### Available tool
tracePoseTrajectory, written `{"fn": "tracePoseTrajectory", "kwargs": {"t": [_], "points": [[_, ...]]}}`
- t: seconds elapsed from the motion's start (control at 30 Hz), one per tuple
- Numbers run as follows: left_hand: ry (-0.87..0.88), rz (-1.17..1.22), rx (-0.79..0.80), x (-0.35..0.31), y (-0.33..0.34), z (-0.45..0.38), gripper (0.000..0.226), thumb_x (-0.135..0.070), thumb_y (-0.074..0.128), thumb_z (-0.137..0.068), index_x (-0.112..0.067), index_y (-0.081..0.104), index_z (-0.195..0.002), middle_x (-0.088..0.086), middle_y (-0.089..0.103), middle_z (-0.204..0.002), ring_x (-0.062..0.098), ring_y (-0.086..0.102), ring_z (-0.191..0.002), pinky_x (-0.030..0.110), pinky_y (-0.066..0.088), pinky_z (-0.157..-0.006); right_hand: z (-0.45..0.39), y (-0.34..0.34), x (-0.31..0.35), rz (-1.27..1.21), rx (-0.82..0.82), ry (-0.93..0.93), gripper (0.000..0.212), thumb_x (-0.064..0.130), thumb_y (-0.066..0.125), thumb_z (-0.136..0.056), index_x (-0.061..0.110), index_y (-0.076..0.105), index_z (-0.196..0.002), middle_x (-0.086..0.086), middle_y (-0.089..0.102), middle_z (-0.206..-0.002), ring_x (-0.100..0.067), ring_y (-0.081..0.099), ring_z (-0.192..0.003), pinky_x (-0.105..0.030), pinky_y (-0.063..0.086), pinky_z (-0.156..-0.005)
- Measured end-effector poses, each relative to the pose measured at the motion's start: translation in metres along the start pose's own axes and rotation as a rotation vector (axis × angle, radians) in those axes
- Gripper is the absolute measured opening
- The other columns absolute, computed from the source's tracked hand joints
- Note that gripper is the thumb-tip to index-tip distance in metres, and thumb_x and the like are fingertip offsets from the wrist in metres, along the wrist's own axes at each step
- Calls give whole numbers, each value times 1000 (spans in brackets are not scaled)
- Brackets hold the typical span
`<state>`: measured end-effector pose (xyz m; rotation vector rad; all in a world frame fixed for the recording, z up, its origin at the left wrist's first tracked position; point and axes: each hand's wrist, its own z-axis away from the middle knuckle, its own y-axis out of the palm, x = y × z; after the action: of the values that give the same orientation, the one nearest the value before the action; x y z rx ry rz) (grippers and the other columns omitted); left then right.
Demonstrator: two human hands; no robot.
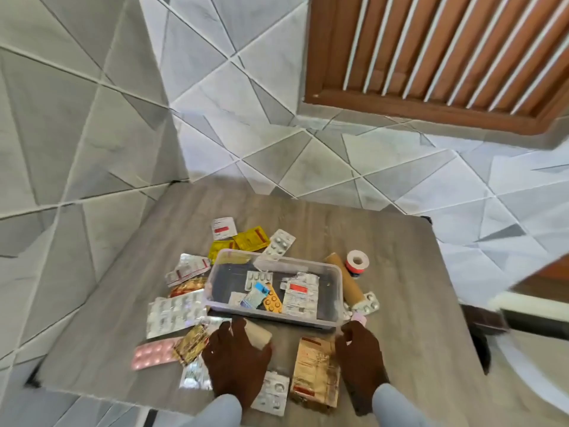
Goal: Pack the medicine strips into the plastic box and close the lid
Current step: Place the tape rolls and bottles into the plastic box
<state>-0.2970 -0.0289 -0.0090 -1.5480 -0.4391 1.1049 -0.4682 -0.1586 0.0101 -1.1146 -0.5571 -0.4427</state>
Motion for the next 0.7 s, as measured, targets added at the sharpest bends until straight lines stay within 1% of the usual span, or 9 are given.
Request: {"fn": "tracePoseTrajectory", "kwargs": {"t": [0.07,0.13,0.23,0.33,0.47,0.53,0.6,0.67,0.7], "points": [[79,0,-10,8,5,-9,66,-67,66,-56,-24,59,-107,4,65,-106,29,59,-101,43,47,-85,9,9,3,7,-51,3,16,30,51,-94,27,57,-108,6,60,-106,-15,58,-96,-30,50,-88],[118,-35,38,11,4,-17,67,-67,63,-60,-25,57,-111,2,63,-111,27,57,-106,43,44,-89,15,18,8,25,-74,9,18,30,52,-94,25,57,-111,6,60,-107,-16,58,-100,-30,49,-90],[149,-38,106,11,2,-23,69,-65,62,-65,-27,51,-122,1,58,-120,25,51,-114,43,39,-93,21,24,15,6,-156,18,15,26,56,-91,22,59,-105,4,61,-101,-17,59,-95,-27,46,-82],[184,28,150,14,2,-25,67,-58,66,-66,-24,51,-122,4,59,-119,29,51,-112,44,39,-92,21,24,18,16,-199,53,19,26,57,-91,19,61,-108,3,60,-100,-17,58,-94,-23,40,-79],[214,116,159,16,4,-24,63,-53,69,-65,-23,51,-117,5,60,-115,29,55,-107,42,44,-90,18,17,14,7,-214,103,18,26,58,-88,16,64,-101,-3,66,-101,-21,60,-92,-33,49,-83],[237,196,155,11,4,-21,60,-53,71,-62,-24,52,-112,4,62,-111,26,58,-101,39,49,-85,17,14,11,-14,-212,124,16,27,59,-86,19,63,-99,-3,66,-99,-23,62,-88,-39,53,-83],[262,232,151,2,-1,-14,57,-58,69,-62,-28,51,-106,-1,62,-105,21,59,-95,37,52,-79,11,13,3,-51,-204,154,14,31,57,-85,25,61,-97,0,65,-97,-25,65,-84,-45,57,-79],[295,245,144,-7,-3,-8,55,-65,64,-62,-32,48,-104,-6,60,-101,17,59,-92,36,53,-77,6,10,1,-85,-200,168,16,33,55,-86,27,60,-100,2,63,-100,-24,64,-84,-43,58,-74],[316,254,149,-12,-4,-4,54,-66,64,-63,-34,47,-103,-9,59,-101,14,58,-92,35,52,-78,3,8,0,-89,-197,168,19,33,55,-89,25,60,-105,2,63,-104,-22,62,-87,-38,57,-72]]}}
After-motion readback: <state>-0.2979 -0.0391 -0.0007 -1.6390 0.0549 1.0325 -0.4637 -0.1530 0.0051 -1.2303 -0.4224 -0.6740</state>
